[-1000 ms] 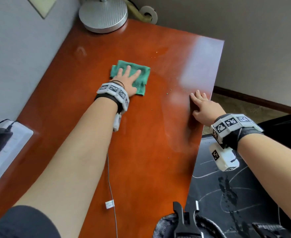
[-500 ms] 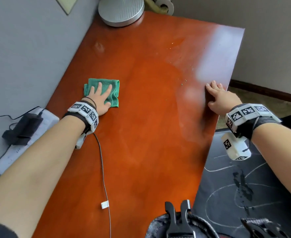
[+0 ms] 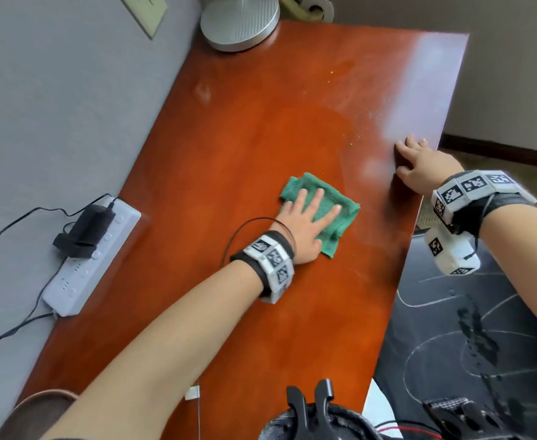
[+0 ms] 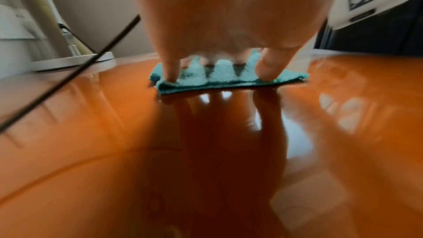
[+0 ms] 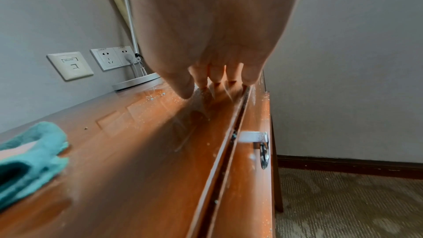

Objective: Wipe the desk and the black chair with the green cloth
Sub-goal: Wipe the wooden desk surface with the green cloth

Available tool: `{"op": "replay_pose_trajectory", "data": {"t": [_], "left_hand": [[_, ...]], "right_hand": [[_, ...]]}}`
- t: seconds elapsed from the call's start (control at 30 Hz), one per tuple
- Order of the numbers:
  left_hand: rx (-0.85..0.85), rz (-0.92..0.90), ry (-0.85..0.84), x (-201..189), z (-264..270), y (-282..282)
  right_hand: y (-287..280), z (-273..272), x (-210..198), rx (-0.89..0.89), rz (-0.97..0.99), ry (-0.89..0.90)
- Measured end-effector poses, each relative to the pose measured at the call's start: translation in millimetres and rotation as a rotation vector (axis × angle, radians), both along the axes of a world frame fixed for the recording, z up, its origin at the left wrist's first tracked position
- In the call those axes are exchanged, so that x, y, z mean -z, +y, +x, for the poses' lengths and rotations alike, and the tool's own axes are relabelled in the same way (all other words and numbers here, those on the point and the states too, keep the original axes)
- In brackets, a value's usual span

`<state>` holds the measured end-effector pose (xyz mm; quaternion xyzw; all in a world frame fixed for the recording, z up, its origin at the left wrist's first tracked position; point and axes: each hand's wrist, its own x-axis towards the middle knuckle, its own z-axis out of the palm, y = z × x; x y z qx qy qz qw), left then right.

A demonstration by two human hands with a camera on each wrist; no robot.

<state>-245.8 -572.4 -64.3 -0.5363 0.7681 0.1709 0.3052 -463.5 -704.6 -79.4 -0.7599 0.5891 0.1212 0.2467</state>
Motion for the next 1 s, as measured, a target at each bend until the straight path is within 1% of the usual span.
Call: {"op": "replay_pose_trajectory", "data": {"t": [0.1, 0.23, 0.27, 0.33, 0.43, 0.5, 0.53, 0.57, 0.63, 0.77, 0.87, 1.0], "left_hand": [[0.036, 0.000, 0.011, 0.2, -18.7, -4.2], [0.080, -0.013, -0.025, -1.8, -5.5, -6.1], [0.048, -0.021, -0.044, -2.5, 2.3, -5.9], [-0.076, -0.029, -0.091, -6.7, 25.2, -6.2], [-0.270, -0.023, -0.161, -15.8, 74.7, 0.6], [-0.357, -0.018, -0.210, -19.5, 108.8, 13.8], [-0.373, -0.021, -0.238, -19.1, 123.7, 22.1], [-0.361, -0.021, -0.269, -18.6, 135.3, 29.4], [-0.283, -0.001, -0.303, -20.1, 150.0, 44.1], [-0.047, 0.079, -0.308, -27.4, 153.5, 66.1], [0.095, 0.127, -0.307, -31.7, 141.8, 77.1], [0.265, 0.158, -0.248, -33.7, 105.8, 82.4]], "right_hand": [[-0.9, 1.9, 1.3, 0.012, -0.001, 0.002], [-0.5, 1.2, -2.4, 0.013, 0.019, -0.006], [-1.2, 0.9, -3.6, 0.013, 0.022, -0.014], [-2.8, 0.6, -7.3, 0.012, 0.039, -0.020], [-2.5, 1.3, -11.0, 0.006, 0.050, -0.008], [-0.2, 3.0, -12.1, -0.001, 0.063, 0.005], [0.6, 3.6, -11.5, -0.008, 0.061, 0.019], [-0.6, 3.4, -10.7, -0.021, 0.041, 0.040], [-1.3, 2.4, -9.0, -0.043, 0.010, 0.058], [3.9, 1.8, -8.4, -0.029, 0.023, 0.032], [7.7, 3.0, -5.5, -0.006, -0.007, 0.016], [8.5, 3.5, -0.6, -0.018, -0.026, 0.018]]}}
